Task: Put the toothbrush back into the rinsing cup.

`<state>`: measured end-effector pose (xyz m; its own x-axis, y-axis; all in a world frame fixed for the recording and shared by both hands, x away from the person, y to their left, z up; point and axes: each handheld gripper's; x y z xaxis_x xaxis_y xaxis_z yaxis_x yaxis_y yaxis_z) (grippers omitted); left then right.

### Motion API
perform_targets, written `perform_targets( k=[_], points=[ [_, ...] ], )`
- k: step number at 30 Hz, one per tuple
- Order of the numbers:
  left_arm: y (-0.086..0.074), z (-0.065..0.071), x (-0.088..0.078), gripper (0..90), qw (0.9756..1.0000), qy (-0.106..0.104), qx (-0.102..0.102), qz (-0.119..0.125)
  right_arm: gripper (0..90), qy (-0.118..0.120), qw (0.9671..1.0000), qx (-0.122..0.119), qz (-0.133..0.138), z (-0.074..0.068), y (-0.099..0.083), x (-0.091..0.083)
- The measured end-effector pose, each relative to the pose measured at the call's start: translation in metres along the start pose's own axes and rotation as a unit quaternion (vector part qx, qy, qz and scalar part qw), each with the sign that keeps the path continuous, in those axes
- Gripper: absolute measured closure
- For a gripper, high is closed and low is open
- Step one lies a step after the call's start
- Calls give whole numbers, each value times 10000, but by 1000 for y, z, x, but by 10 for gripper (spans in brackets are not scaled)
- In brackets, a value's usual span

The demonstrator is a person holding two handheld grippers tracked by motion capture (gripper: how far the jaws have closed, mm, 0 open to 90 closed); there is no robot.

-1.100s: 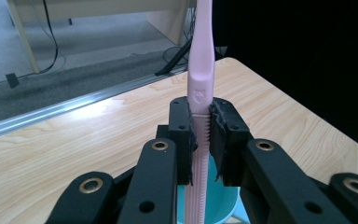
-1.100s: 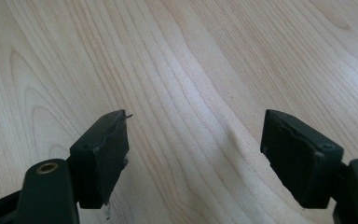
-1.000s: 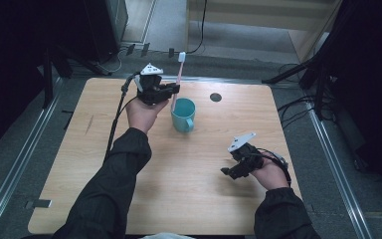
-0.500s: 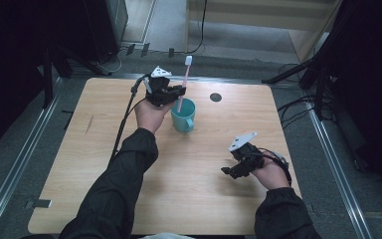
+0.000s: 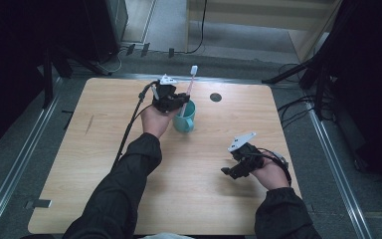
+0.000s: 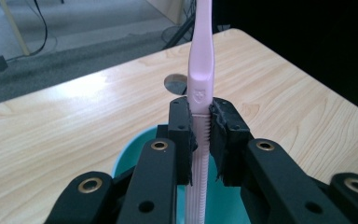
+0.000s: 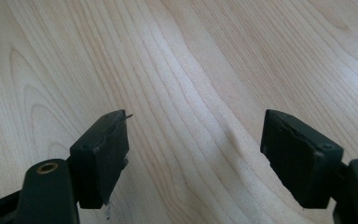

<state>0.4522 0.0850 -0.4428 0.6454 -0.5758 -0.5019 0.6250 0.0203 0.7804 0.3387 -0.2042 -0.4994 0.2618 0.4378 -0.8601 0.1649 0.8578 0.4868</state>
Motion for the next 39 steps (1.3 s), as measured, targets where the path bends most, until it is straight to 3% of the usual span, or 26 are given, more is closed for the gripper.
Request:
perform_targets(
  k=[22, 39],
  points=[
    [-18, -6, 13, 782, 9991, 89, -88, -398, 238, 18, 10000, -30, -16, 1, 1, 1],
    [-24, -8, 19, 773, 9963, 200, -86, -833, 238, 17, 10000, -56, -10, 0, 1, 1]
  ],
)
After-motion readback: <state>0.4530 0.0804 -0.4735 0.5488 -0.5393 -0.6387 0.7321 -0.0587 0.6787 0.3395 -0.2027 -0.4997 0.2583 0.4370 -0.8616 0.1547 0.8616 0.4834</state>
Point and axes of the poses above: each handheld gripper's, and its own axes: x roughly forward along the jaws, y roughly out of its top, z roughly to its right, and after that the axes turned 14 degrees about -x, right-handed
